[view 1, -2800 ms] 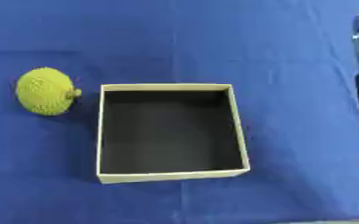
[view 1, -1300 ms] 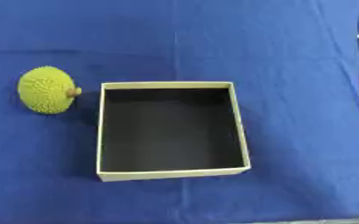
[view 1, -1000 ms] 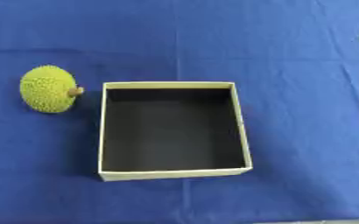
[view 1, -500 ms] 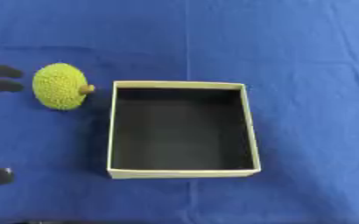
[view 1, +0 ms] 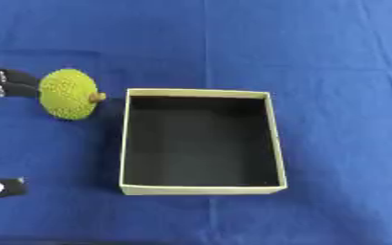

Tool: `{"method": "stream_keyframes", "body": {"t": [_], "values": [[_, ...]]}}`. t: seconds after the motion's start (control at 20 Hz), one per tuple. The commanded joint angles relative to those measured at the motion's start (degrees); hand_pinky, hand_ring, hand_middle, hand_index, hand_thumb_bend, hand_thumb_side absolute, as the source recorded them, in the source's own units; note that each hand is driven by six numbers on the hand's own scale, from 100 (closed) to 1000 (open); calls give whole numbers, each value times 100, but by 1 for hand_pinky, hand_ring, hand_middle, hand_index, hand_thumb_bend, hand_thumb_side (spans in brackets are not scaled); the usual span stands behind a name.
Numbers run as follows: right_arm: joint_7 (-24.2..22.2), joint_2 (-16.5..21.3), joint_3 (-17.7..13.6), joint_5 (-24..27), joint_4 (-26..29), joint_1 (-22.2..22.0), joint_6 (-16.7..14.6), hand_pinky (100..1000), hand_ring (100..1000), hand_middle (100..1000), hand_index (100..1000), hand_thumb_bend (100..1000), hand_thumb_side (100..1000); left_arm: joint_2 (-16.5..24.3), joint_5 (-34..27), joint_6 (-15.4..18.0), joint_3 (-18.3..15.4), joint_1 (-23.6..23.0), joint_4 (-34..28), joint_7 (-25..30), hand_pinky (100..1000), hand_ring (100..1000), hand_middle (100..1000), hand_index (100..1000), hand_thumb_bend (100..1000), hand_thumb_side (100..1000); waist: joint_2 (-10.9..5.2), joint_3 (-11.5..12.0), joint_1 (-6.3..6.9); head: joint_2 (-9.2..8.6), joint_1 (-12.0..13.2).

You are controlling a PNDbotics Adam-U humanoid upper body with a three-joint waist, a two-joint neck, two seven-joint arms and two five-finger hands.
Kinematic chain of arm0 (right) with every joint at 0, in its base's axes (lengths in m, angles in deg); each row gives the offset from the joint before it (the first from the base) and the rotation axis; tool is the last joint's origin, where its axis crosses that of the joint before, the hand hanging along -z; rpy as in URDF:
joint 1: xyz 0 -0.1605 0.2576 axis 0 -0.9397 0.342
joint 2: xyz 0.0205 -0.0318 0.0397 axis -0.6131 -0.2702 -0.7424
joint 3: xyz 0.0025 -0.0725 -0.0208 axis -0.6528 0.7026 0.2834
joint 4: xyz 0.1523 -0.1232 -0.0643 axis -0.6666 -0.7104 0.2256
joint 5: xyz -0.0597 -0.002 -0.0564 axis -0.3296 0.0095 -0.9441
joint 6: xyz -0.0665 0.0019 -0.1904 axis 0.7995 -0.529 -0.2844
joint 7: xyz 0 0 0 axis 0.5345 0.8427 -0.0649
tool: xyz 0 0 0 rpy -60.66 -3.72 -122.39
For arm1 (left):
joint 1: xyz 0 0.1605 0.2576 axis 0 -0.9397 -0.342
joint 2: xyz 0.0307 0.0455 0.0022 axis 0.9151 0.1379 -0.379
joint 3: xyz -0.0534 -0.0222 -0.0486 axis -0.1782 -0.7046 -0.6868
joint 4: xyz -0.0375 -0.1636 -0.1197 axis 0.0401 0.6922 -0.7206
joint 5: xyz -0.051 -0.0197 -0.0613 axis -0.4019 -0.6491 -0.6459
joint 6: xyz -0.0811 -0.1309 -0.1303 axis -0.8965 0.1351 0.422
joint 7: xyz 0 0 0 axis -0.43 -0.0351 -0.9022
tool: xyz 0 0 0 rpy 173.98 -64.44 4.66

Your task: Pick up objects on the table and place them in the box.

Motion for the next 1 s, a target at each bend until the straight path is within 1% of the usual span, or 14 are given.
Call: {"method": "stream_keyframes", "body": {"t": [0.05,0.4,0.5,0.65,0.9,0.95,1.0], "values": [[-20,98,-15,46,92,66,-6,739,668,647,766,378,721,31,81,-167,-108,183,-82,-154,975,939,898,904,710,394,-138,7,46,-31,-17],[-26,97,-10,50,92,60,-7,739,668,647,763,377,720,-168,198,-499,4,499,-82,-162,972,938,899,902,715,369,-155,-6,67,-33,-39],[-32,91,-4,53,92,63,-9,739,668,646,762,377,719,-235,295,-560,30,616,-23,-119,972,940,902,901,737,335,-164,-20,77,-50,-53],[-38,88,-3,55,92,61,-10,739,668,646,762,377,719,-331,439,-556,76,747,113,-71,972,940,902,901,737,335,-171,-25,83,-55,-64],[-39,88,-3,55,92,60,-10,739,668,646,762,377,719,-358,490,-512,95,777,180,-80,972,940,902,901,737,335,-172,-24,84,-55,-66],[-34,90,-8,56,92,70,-12,738,668,646,760,378,718,-391,517,-534,79,817,223,-57,985,949,914,904,781,334,-174,-46,94,-49,-42],[-30,92,-10,57,92,80,-12,738,668,646,760,378,718,-447,573,-588,80,904,314,-3,986,950,915,904,787,335,-174,-65,103,-47,-24]]}}
